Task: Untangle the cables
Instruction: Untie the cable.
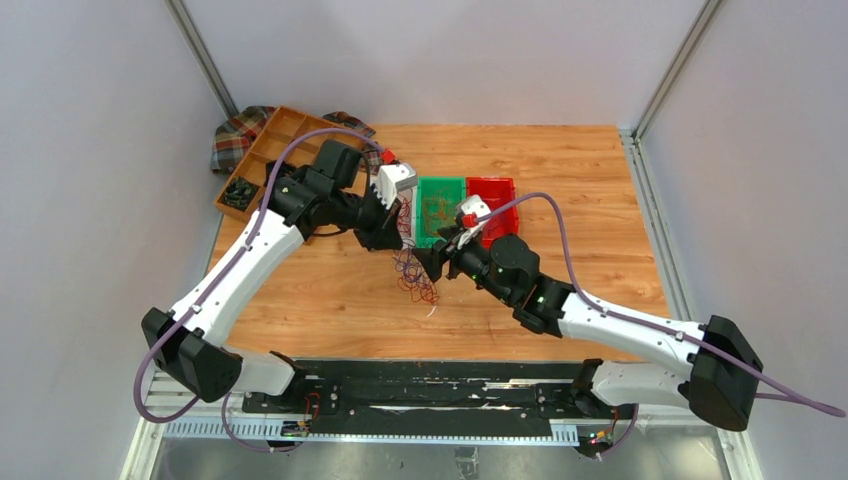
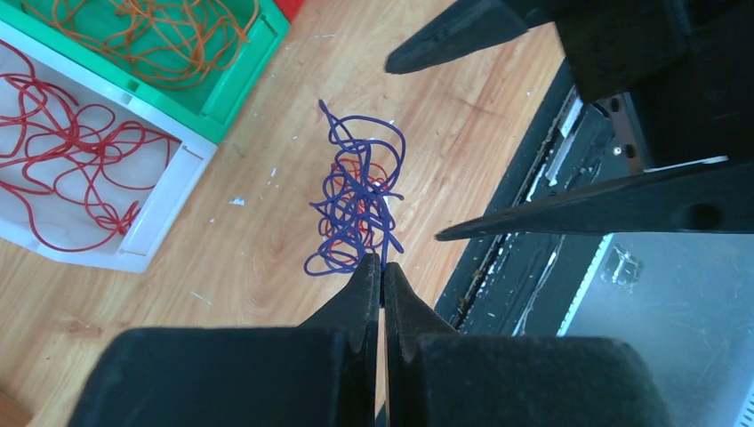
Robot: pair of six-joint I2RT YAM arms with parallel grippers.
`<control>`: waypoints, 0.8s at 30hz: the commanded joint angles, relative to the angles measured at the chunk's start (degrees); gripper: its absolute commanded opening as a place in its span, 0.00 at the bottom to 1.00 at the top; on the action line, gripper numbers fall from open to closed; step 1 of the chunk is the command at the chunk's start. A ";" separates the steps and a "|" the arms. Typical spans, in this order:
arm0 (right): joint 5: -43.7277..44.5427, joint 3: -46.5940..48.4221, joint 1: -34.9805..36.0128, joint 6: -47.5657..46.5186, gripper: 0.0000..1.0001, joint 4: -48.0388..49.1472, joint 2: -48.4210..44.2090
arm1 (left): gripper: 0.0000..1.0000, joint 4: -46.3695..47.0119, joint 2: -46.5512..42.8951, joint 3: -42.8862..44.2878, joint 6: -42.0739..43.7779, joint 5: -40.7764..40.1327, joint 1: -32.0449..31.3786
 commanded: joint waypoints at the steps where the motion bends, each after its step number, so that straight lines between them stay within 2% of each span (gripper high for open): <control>1: 1.33 2.83 0.84 -2.60 0.68 4.47 1.94 | 0.01 -2.37 -2.01 2.55 0.54 2.96 -0.47; 11: 3.77 4.32 0.86 -2.90 0.67 7.74 5.87 | 0.01 -3.76 -2.16 4.46 0.45 6.19 -0.82; 16: 6.47 4.92 1.04 -3.52 0.67 9.94 8.03 | 0.01 -5.46 -1.37 6.57 0.86 10.41 -0.83; 24: 10.27 0.34 1.05 -4.27 0.67 22.40 11.64 | 0.01 -10.49 -0.26 9.70 4.24 16.80 -1.06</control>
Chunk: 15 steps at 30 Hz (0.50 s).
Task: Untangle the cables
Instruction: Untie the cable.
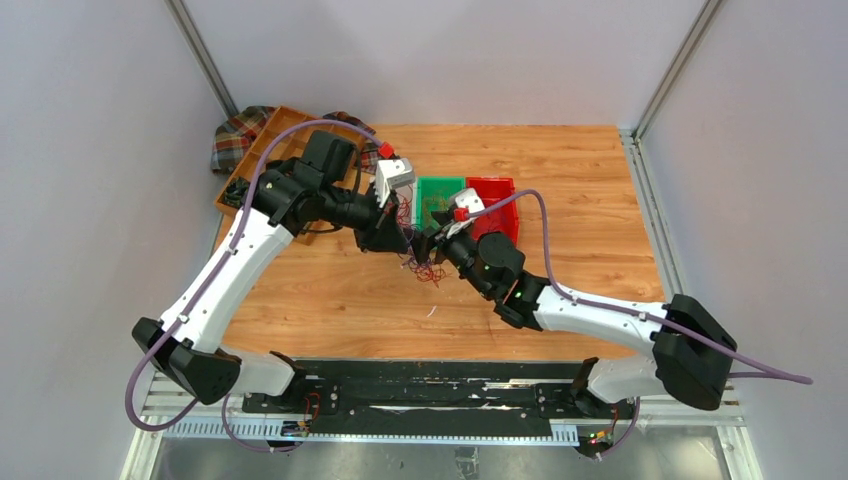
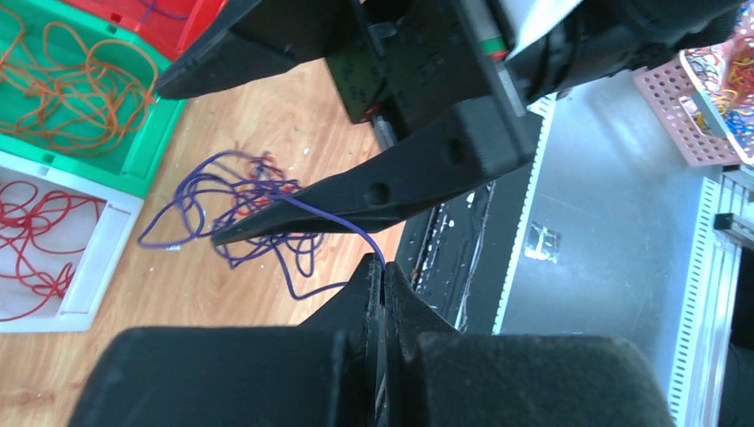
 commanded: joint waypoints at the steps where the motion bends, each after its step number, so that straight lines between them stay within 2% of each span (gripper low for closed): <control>1: 2.52 -1.99 0.60 -1.04 0.67 9.33 2.86 | 0.01 -4.37 0.89 3.43 2.42 6.15 -0.78; 9: 2.63 -4.94 0.60 3.29 0.66 10.11 6.26 | 0.01 -8.71 3.76 12.72 4.23 6.63 -1.37; 15: 3.10 -9.00 0.60 6.13 0.65 13.17 9.10 | 0.01 -13.08 6.17 21.67 6.46 3.92 -1.34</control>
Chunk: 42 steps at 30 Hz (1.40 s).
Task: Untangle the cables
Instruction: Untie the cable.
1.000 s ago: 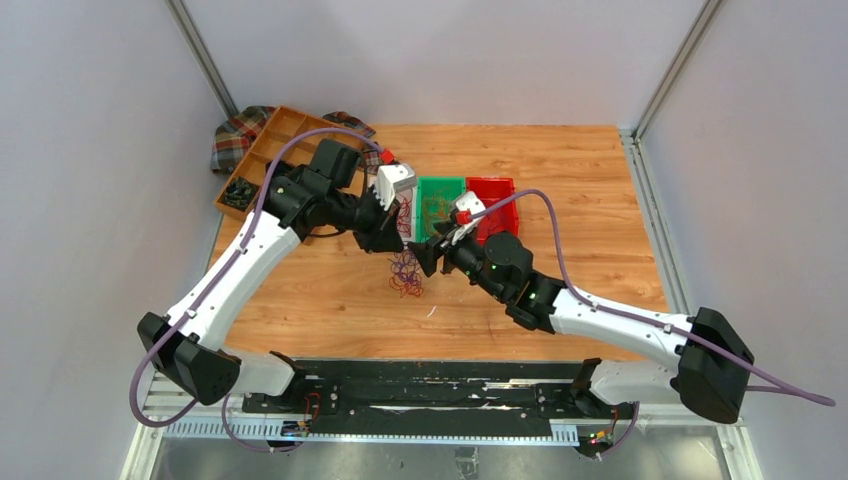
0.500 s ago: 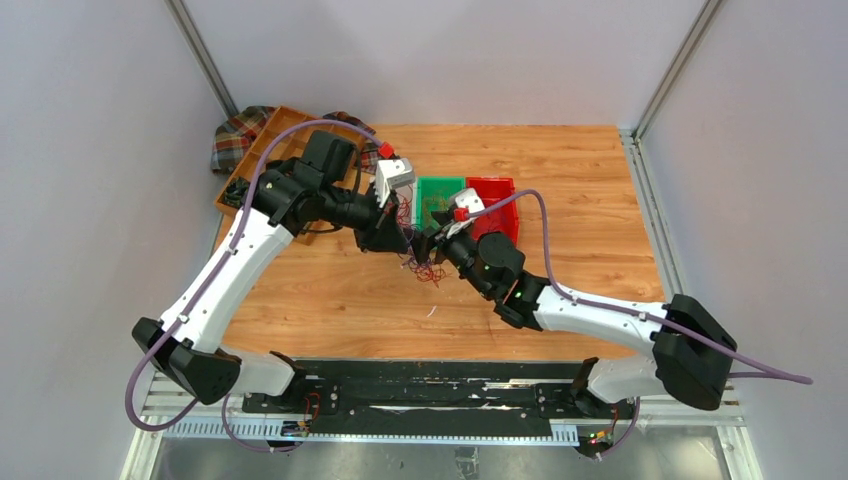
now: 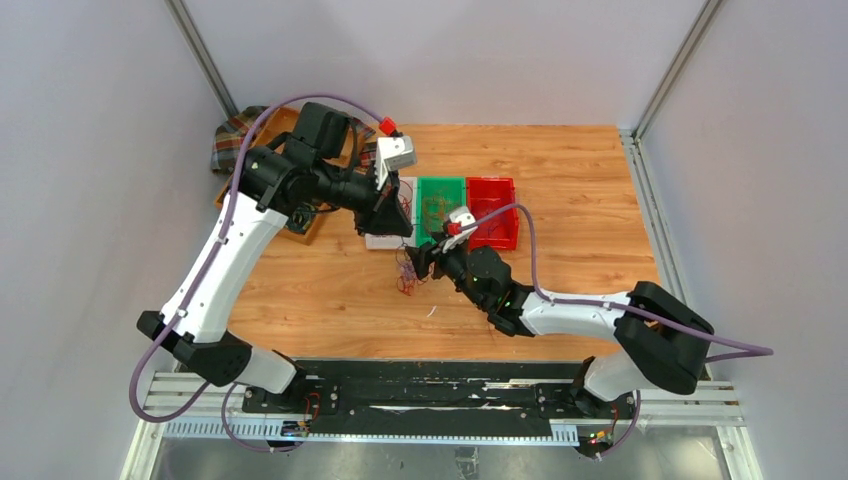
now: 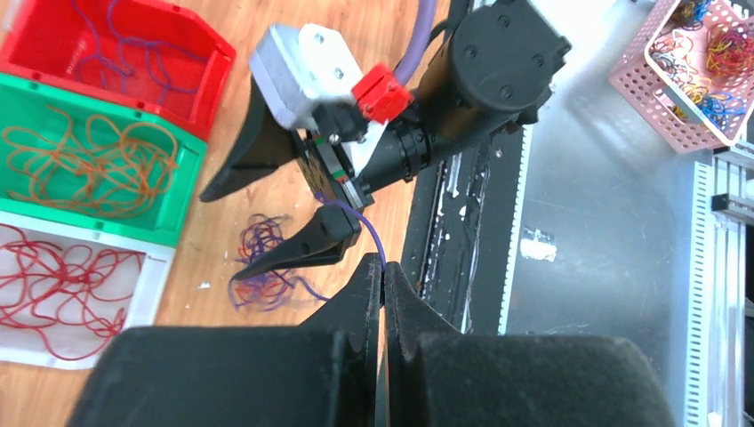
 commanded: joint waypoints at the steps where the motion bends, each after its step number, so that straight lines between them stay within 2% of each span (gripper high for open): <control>1: 1.72 -3.48 0.60 3.15 0.65 4.55 2.06 | 0.01 -4.36 1.43 7.12 1.50 0.04 -0.39; 12: 1.90 -6.89 0.60 6.07 0.56 6.50 4.50 | 0.00 -4.87 5.38 25.55 1.48 -8.11 -0.41; 19: 1.80 -10.23 0.60 8.44 0.53 7.02 4.18 | 0.00 -4.61 9.82 43.44 4.70 -21.01 -0.40; 21: 1.91 -11.42 0.60 8.82 0.53 6.74 3.46 | 0.00 -3.01 10.04 46.22 6.83 -25.81 -0.48; 25: 2.10 -13.79 0.60 10.40 0.53 5.60 1.60 | 0.00 9.15 4.04 39.17 11.52 -35.00 -0.57; 29: 2.16 -15.62 0.73 11.35 0.52 5.35 0.55 | 0.00 22.00 -2.62 31.14 14.14 -40.09 -0.57; 37: 2.13 -15.92 0.93 10.31 0.52 3.82 -2.93 | 0.00 22.91 -3.51 31.91 15.05 -38.58 -0.66; 42: -0.39 -7.63 2.27 3.78 0.62 -3.51 -10.43 | 0.00 22.98 -4.10 30.96 13.86 -36.49 -0.66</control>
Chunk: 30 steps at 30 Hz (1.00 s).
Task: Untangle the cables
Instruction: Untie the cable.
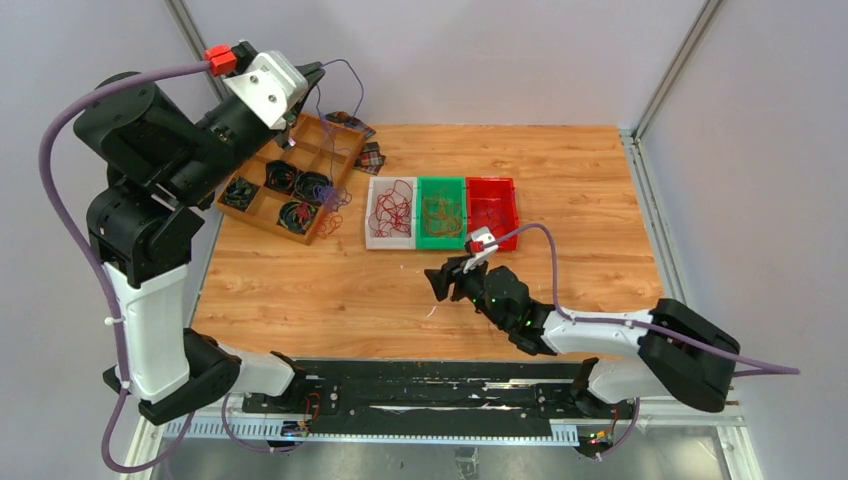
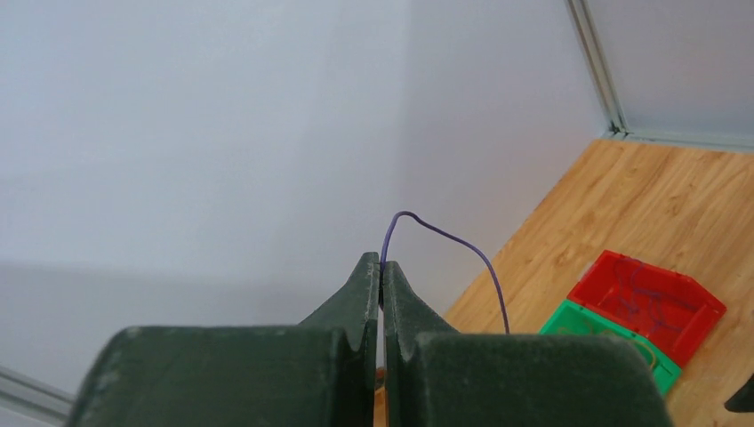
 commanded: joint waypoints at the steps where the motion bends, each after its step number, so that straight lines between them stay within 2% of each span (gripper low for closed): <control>1: -2.65 9.40 2.01 -6.72 0.65 -4.75 -5.49 | 0.00 1.94 0.20 -0.91 -0.45 1.58 -0.24; 5: -8.53 19.53 2.62 -11.73 0.72 -9.68 -5.37 | 0.00 1.95 -0.02 -0.52 -0.86 2.98 -0.33; 10: -14.80 30.25 2.68 -14.50 0.74 -13.39 -2.15 | 0.00 1.95 -0.34 -0.15 -2.58 4.87 -0.35; 14: -19.40 34.13 2.63 -14.49 0.74 -13.67 0.51 | 0.00 1.95 -0.24 -0.39 -5.32 6.75 -0.34; 18: -18.50 35.42 2.63 -13.76 0.72 -13.77 2.38 | 0.00 1.90 -0.30 -1.76 -8.70 9.73 -0.40; 22: -16.46 34.71 2.55 -13.09 0.62 -13.39 3.66 | 0.00 1.95 0.13 -0.60 -11.52 12.20 -0.67; 27: -17.11 32.63 2.54 -10.76 0.30 -11.44 5.13 | 0.00 1.94 1.33 2.89 -16.23 15.53 -0.75; 30: -19.19 31.39 2.54 -9.13 0.25 -9.61 6.38 | 0.01 1.99 2.29 4.92 -19.33 17.38 -0.77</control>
